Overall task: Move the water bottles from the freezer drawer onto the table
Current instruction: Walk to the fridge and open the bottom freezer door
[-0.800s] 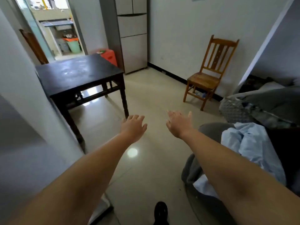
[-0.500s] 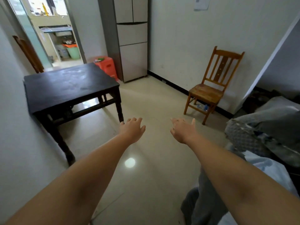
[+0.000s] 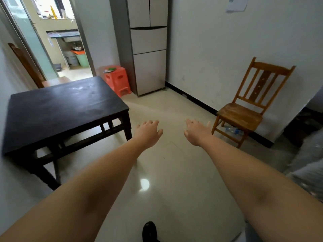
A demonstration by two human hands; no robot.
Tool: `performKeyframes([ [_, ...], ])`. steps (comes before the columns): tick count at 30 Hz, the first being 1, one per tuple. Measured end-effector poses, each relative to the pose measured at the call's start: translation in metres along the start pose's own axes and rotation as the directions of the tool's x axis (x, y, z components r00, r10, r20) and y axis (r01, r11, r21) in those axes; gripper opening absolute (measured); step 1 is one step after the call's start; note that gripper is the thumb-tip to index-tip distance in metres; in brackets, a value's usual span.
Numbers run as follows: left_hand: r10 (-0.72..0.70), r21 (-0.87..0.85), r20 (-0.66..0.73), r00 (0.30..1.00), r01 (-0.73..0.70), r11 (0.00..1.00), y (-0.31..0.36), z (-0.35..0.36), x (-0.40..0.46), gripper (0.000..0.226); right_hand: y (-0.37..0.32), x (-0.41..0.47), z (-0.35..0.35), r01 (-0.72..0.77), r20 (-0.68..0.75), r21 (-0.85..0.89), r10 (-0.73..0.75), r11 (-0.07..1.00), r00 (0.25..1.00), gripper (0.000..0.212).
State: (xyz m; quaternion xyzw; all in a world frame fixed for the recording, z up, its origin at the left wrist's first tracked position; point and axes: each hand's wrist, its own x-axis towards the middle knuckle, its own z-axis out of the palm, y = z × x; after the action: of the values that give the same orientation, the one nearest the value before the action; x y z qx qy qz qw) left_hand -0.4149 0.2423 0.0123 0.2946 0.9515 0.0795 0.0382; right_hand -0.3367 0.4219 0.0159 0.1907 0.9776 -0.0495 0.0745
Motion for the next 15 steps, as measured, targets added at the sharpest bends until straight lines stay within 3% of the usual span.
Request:
performKeyframes([
  [8, 0.007, -0.033, 0.008, 1.0, -0.007, 0.999, -0.045, -0.032, 0.186, 0.048, -0.006, 0.176, -0.037, -0.007, 0.006, 0.118, 0.006, 0.993, 1.0, 0.056],
  [15, -0.04, -0.147, 0.073, 0.997, 0.05, 0.988, -0.07, -0.032, 0.333, 0.05, -0.002, 0.333, -0.061, -0.016, 0.055, 0.078, 0.011, 0.997, 0.998, 0.048],
])
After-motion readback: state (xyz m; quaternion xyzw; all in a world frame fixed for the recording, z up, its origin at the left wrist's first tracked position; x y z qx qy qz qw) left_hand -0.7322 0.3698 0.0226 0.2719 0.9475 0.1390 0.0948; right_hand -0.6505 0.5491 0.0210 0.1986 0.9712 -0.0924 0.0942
